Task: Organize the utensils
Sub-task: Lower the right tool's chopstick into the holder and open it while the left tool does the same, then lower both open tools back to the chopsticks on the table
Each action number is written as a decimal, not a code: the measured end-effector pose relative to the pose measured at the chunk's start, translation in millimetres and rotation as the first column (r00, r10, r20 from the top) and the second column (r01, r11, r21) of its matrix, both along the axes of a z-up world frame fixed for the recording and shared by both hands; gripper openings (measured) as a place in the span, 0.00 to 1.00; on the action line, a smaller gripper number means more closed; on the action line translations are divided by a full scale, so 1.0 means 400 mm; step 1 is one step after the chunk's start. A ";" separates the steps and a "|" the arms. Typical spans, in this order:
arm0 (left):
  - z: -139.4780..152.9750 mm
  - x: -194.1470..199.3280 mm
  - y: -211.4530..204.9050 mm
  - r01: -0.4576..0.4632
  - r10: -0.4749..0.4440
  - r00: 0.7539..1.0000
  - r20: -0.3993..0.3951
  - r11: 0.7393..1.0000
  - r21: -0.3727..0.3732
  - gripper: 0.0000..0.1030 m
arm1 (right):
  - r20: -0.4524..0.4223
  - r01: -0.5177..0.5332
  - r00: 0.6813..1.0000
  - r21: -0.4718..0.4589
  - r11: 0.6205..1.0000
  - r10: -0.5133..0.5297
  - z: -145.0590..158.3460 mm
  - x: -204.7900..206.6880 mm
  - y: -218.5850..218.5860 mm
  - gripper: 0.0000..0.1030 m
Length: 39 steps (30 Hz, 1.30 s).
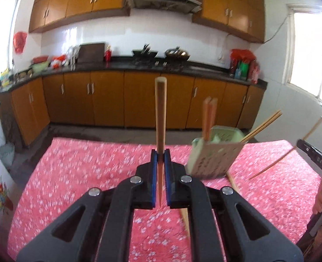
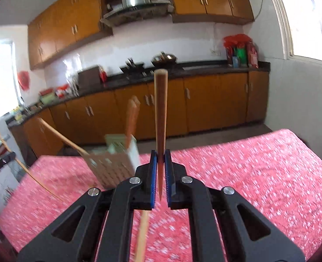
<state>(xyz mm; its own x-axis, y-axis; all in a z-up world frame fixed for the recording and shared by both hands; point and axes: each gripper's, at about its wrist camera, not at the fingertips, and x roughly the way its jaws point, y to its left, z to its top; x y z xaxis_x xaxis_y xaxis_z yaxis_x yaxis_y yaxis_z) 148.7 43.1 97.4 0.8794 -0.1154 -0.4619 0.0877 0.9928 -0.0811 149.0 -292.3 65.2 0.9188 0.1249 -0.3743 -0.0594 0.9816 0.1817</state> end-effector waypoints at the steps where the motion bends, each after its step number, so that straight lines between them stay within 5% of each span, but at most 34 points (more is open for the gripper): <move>1: 0.026 -0.006 -0.015 0.018 -0.018 1.000 0.021 1.000 -0.007 0.08 | 0.024 -0.018 1.000 0.018 1.000 0.018 0.030 -0.003 0.006 0.08; 9: 0.167 -0.028 -0.124 0.113 -0.100 0.975 0.196 0.992 -0.055 0.08 | 0.200 -0.102 0.976 0.061 0.993 0.088 0.179 -0.010 0.075 0.08; 16: 0.209 0.054 -0.191 0.070 -0.036 0.951 0.307 0.992 -0.100 0.08 | 0.246 -0.071 0.967 0.011 0.997 0.066 0.181 0.068 0.131 0.08; 27: 0.052 0.227 -0.210 0.044 -0.024 0.985 0.171 0.993 -0.112 0.08 | 0.085 -0.069 0.994 0.008 0.998 0.068 0.070 0.182 0.156 0.08; 39: 0.075 0.161 -0.146 0.022 0.004 0.981 0.195 0.991 -0.133 0.29 | 0.138 -0.047 0.990 0.020 0.999 0.044 0.117 0.122 0.115 0.16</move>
<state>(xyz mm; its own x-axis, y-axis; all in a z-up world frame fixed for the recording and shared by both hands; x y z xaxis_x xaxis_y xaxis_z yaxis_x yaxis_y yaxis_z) 213.0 -15.5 127.4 0.9495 -0.1728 -0.2620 0.1237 0.9732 -0.1937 198.0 -246.5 111.8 0.9545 0.1748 -0.2416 -0.1296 0.9729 0.1916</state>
